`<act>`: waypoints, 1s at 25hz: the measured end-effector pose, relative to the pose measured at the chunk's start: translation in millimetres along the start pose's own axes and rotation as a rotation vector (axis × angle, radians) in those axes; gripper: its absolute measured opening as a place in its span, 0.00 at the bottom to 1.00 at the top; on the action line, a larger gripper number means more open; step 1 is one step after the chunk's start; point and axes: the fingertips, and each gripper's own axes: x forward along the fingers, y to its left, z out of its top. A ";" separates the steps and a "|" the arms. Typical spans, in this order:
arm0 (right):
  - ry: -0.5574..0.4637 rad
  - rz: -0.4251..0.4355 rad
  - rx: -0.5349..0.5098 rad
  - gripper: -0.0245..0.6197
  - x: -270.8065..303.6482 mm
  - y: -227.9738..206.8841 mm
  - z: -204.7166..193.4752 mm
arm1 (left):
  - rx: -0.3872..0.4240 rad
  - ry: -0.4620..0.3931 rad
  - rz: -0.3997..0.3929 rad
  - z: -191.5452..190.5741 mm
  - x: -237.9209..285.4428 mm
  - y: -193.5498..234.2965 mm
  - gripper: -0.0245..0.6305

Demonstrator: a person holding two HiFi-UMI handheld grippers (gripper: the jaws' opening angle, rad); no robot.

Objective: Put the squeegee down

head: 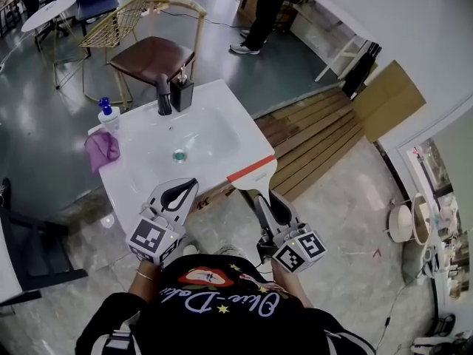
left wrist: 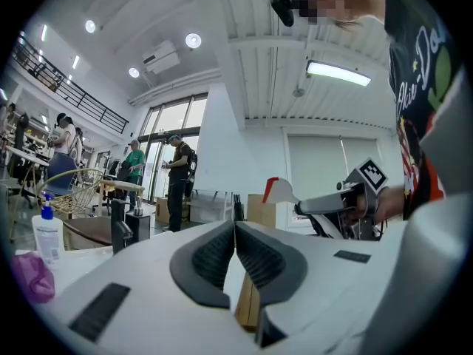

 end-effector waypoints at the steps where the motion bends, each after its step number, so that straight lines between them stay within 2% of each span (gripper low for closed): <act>1: 0.003 -0.009 0.000 0.21 -1.3 -1.7 -1.0 | -0.004 0.004 -0.008 -2.2 1.0 -1.2 0.04; 8: 0.004 -0.031 0.001 0.21 2.0 -9.7 -3.7 | -0.004 0.007 -0.042 -6.0 6.8 -5.0 0.04; 25: 0.018 0.046 0.006 0.20 55.6 -45.3 10.2 | 0.011 0.023 0.048 0.5 34.1 27.2 0.03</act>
